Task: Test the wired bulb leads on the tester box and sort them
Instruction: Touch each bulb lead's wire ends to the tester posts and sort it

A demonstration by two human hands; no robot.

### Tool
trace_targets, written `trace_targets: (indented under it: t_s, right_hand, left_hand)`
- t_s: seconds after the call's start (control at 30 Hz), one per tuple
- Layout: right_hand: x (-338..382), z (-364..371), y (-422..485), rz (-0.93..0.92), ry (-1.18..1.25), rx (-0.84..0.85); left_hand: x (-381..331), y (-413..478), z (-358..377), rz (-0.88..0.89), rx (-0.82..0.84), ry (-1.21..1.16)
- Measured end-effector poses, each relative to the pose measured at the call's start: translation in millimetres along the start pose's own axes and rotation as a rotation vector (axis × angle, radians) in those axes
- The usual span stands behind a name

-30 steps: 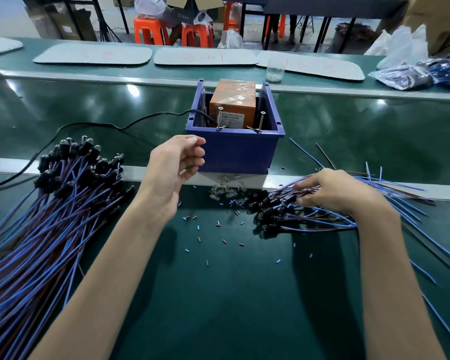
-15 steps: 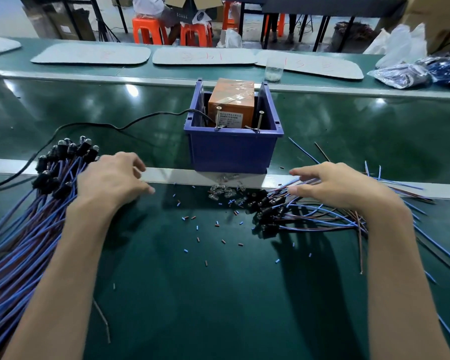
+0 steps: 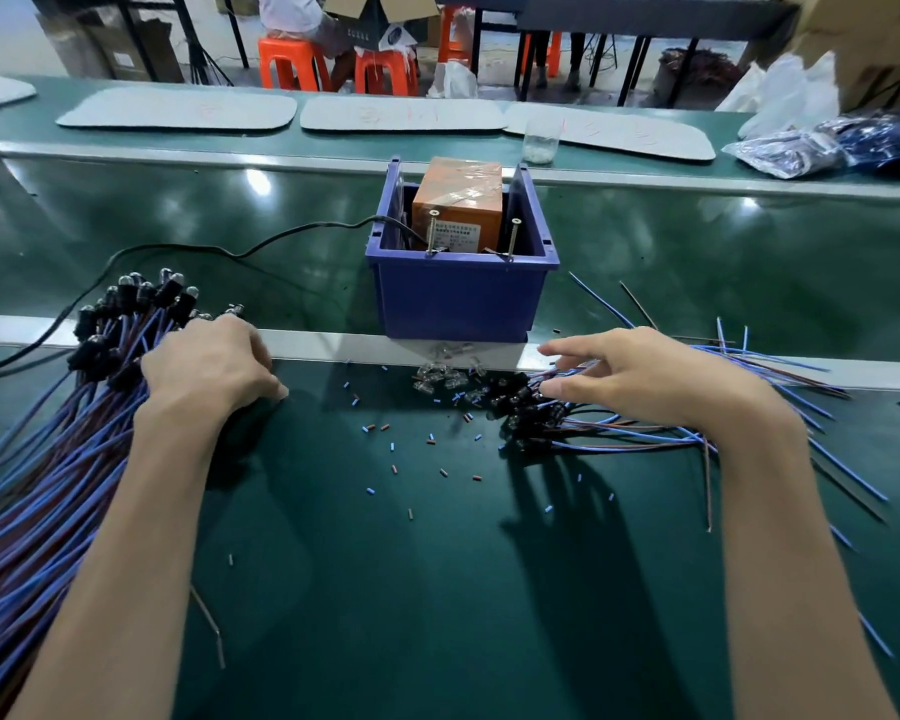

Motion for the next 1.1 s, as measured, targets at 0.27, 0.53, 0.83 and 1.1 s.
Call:
trace_targets:
  t_s: [0.27,0.53,0.83,1.1]
  right_hand:
    - [23.0,1.2,-0.4,-0.064,0.029,-0.006]
    - [39.5,-3.8,-5.2,-0.109,0.054,-0.018]
    - [61.0,8.7,-2.1,-0.245,0.218,0.002]
    - [92.6,2.1,-6.9,-0.408,0.737,-0.069]
  left_hand:
    - [5.2,3.6,6.1,-0.018,0.025,0.002]
    - [6.5,5.1,7.3,-0.030,0.033,0.038]
    - [-19.4,-12.9,-49.6,0.083,-0.293,-0.083]
    - [-13.1,-43.9,-120.3,0.182,-0.732,-0.599]
Point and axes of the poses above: each hand's wrist, its own y-axis towards the middle knuckle, its own z-axis out of the palm, x = y × z, the point moved 9 cm from there along y, towards the middle knuckle, and after that the axes turned 4 degrees about -x, right-handed, at the moved point
